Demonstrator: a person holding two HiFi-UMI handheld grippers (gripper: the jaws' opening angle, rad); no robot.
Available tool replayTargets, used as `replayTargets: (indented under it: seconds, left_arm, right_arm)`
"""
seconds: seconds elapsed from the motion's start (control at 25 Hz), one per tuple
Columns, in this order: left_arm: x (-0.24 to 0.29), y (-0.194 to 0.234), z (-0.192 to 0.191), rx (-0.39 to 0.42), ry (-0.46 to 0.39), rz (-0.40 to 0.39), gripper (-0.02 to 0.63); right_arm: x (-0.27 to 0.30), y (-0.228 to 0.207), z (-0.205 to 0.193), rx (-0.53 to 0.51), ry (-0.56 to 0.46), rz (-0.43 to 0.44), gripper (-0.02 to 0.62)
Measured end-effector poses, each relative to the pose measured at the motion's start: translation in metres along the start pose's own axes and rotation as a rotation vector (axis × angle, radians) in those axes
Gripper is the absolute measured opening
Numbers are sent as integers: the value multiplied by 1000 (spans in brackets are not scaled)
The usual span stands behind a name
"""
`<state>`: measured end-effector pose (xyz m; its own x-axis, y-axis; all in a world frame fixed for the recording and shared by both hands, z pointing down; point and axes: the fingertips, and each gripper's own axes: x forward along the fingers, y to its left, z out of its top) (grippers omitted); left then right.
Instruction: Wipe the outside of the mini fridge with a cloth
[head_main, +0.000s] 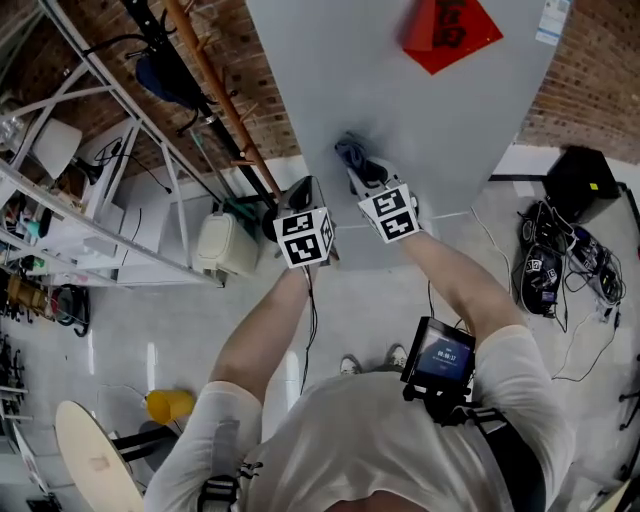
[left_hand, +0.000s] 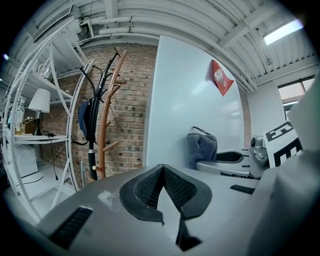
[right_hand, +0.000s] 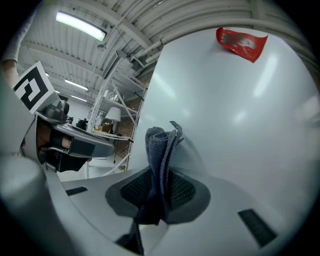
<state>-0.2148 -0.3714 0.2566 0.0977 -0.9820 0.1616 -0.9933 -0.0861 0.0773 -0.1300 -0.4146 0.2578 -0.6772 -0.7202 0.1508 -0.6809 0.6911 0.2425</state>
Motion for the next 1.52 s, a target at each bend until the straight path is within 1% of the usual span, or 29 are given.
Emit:
replayTargets:
  seconds: [0.48,0.84,1.2,1.4,1.52]
  left_arm:
    - [33,-93,0,33,9,-97,0]
    - [58,-162,-1,58,17,-146,0]
    - [81,-219,-10,77,37,-184,0]
    - [92,-242,-15,84,44,-197,0]
    - [95,-252,-19,77,48,-202,0]
  right_arm:
    - [-67,-98,-33,28,27,-129,80]
    - [-113,-169,-59,60,22,-191,80]
    - [-154,-237,-84,92,19,-259,80]
    - [-173,-275,-100,128,21,-312,80]
    - [-184,-290,-108,143,22,-331,80]
